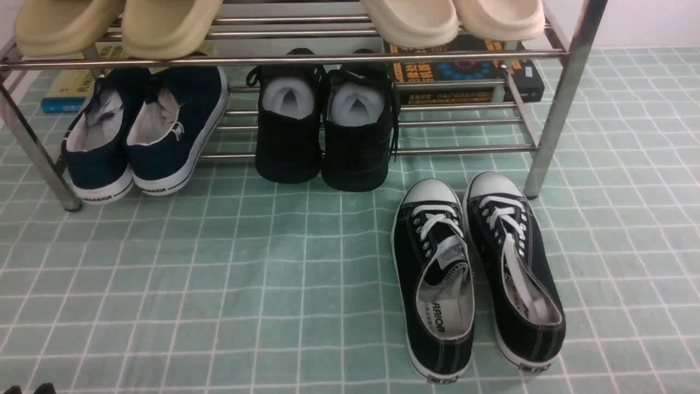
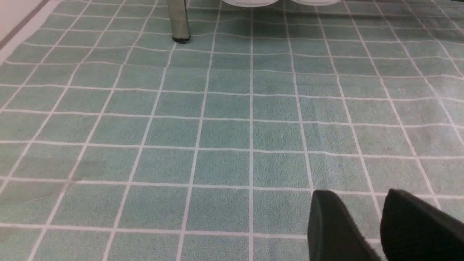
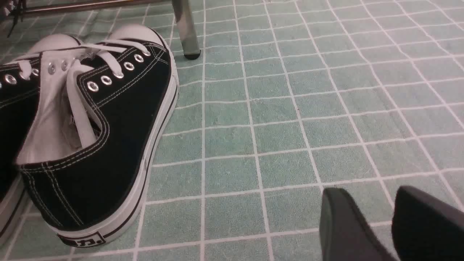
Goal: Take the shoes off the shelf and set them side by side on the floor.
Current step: 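Grasp the leftmost shoe on the bottom shelf of the shoe rack with the left gripper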
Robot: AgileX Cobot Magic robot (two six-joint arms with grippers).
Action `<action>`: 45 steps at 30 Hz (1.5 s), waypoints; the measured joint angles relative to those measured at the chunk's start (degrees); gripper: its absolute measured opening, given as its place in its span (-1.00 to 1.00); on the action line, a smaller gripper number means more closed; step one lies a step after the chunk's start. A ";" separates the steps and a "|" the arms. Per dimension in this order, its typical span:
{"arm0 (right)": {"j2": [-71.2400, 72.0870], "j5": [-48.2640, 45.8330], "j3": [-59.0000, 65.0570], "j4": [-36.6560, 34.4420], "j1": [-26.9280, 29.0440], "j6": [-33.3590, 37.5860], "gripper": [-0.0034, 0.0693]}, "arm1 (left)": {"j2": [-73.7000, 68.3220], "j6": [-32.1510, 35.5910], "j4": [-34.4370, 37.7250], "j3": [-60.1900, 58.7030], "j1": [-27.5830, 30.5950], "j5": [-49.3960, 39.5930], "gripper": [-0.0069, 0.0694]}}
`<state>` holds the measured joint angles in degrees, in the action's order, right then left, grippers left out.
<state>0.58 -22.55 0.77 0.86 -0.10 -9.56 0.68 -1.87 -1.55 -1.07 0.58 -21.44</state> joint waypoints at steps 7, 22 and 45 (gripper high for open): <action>0.00 0.00 0.00 0.00 0.00 0.00 -0.25 | 0.00 0.00 0.00 0.00 0.00 0.00 -0.19; 0.00 0.00 0.00 0.00 0.00 0.00 -0.26 | 0.00 -8.34 11.19 -0.31 0.00 1.93 -0.19; 0.00 0.00 0.00 0.00 0.00 0.00 -0.26 | 0.00 -24.38 43.70 3.64 0.00 15.07 -0.19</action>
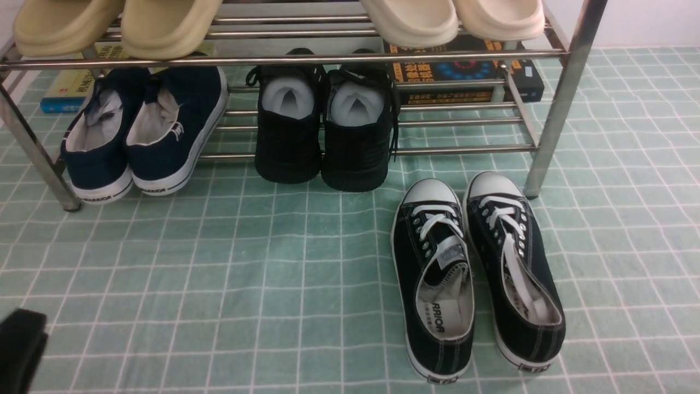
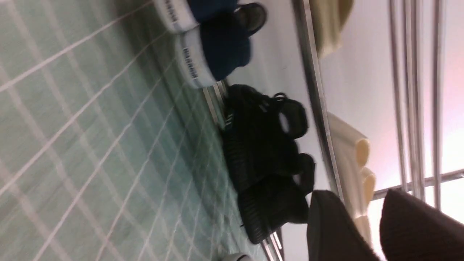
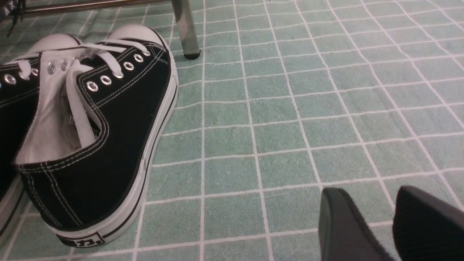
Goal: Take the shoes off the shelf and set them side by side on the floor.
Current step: 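Grasp the leftmost shoe on the bottom shelf of the shoe rack with the left gripper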
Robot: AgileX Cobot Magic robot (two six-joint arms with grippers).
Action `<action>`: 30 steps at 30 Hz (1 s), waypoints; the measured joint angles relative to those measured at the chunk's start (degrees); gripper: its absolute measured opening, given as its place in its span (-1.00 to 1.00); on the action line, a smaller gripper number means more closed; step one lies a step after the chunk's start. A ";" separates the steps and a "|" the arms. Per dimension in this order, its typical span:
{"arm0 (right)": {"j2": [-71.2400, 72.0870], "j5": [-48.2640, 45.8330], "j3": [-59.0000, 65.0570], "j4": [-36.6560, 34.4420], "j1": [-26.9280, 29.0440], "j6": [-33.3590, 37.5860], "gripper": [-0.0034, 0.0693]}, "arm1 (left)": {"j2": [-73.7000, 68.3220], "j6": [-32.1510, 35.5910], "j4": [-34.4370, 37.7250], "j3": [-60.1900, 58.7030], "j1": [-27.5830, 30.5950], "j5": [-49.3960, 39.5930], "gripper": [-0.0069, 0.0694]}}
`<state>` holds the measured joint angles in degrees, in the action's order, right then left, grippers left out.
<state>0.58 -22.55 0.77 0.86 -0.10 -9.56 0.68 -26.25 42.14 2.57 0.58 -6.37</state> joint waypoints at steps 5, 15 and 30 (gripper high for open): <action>0.00 0.00 0.00 0.00 0.00 0.00 -0.26 | -0.63 15.28 -0.91 13.48 0.00 2.99 -0.22; 0.00 0.00 0.00 0.00 0.00 0.00 -0.26 | -33.42 37.03 -11.73 39.01 0.00 -22.68 -0.81; 0.00 0.00 0.00 0.00 0.00 0.00 -0.26 | -71.79 1.42 -71.29 72.38 0.01 -61.30 -0.82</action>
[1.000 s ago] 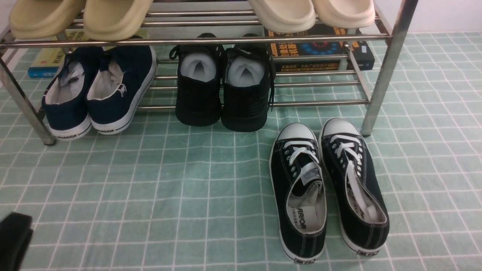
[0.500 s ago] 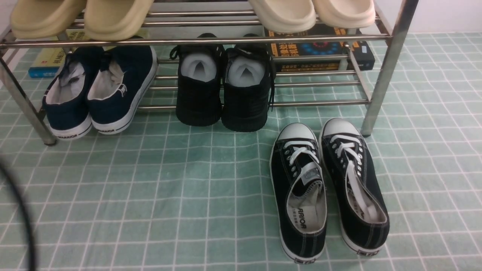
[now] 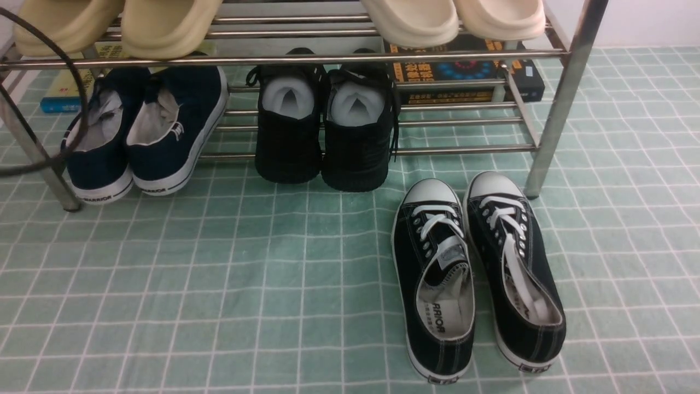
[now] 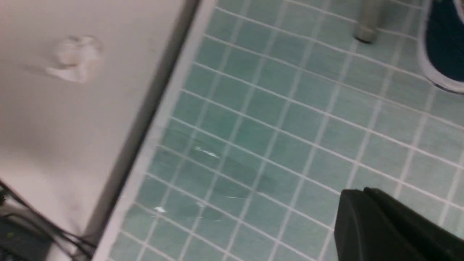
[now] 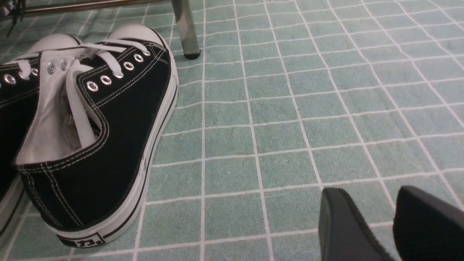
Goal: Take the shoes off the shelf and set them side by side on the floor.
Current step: 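Grasp the leftmost shoe on the bottom shelf of the shoe rack with the left gripper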
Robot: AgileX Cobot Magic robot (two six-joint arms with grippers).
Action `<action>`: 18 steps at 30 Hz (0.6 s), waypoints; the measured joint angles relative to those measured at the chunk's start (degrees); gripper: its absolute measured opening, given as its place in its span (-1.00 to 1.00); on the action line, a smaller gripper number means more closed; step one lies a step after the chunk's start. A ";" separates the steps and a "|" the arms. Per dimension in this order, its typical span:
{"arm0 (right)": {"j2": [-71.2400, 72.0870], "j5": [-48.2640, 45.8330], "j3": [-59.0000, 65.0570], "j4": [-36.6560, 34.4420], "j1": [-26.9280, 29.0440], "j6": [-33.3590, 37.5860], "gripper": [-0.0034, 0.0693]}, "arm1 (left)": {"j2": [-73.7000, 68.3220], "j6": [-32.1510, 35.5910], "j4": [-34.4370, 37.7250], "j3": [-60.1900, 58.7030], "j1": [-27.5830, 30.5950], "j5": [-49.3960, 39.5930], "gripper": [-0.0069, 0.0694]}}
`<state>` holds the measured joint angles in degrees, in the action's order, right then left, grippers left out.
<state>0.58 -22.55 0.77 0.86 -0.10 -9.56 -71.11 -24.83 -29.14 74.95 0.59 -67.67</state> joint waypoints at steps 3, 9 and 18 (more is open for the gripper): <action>0.00 0.00 0.00 0.00 0.00 0.00 -0.26 | -2.00 0.13 0.31 0.89 1.29 -2.51 -0.82; 0.00 0.00 0.00 0.00 0.00 0.00 -0.26 | -8.55 7.05 14.57 0.89 10.94 0.07 -0.81; 0.00 0.00 0.00 0.00 0.00 0.00 -0.26 | -12.28 12.61 30.45 0.89 13.45 20.35 -0.75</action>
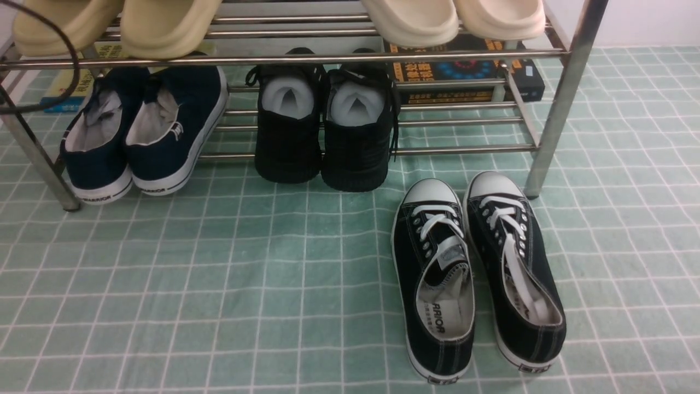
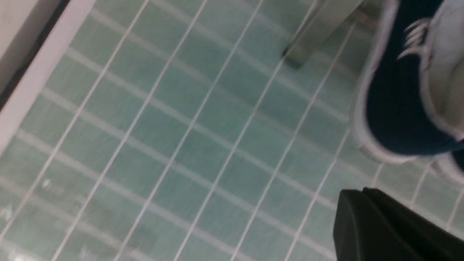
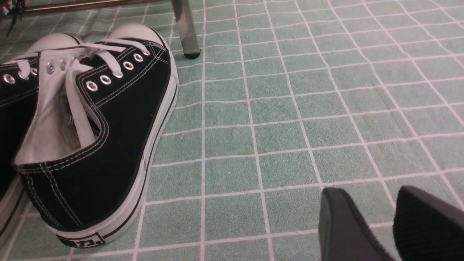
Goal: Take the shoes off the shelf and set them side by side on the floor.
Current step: 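Grasp the leftmost shoe on the bottom shelf of the shoe rack with the left gripper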
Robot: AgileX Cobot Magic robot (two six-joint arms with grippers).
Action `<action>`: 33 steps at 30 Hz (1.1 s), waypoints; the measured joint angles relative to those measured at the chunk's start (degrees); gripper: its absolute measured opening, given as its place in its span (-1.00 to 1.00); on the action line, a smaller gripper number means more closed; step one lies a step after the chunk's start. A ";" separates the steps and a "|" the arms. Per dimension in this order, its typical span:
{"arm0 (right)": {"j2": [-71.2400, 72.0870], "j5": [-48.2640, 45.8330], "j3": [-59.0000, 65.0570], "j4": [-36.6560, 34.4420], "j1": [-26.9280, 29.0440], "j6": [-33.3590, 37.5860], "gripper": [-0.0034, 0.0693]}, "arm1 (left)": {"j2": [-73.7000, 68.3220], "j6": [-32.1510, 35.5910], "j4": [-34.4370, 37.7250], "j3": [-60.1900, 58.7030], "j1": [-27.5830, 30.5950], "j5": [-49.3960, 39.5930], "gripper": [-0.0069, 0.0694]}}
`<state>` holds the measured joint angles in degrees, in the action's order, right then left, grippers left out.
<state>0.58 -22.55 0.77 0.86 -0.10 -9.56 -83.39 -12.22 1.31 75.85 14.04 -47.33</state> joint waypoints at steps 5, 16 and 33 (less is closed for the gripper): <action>0.00 0.00 0.00 0.00 0.00 0.00 -0.26 | -1.65 0.06 0.07 0.00 -4.82 5.95 -0.52; 0.00 0.00 0.00 0.00 0.00 0.00 -0.25 | -10.49 -4.22 -3.60 0.00 -5.81 13.23 0.12; 0.00 0.00 0.00 0.00 0.00 0.00 -0.25 | -18.22 -4.27 -3.50 0.00 -5.81 21.41 0.06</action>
<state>0.58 -22.55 0.77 0.86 -0.10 -9.56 -101.61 -16.48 -2.19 75.85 8.23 -25.92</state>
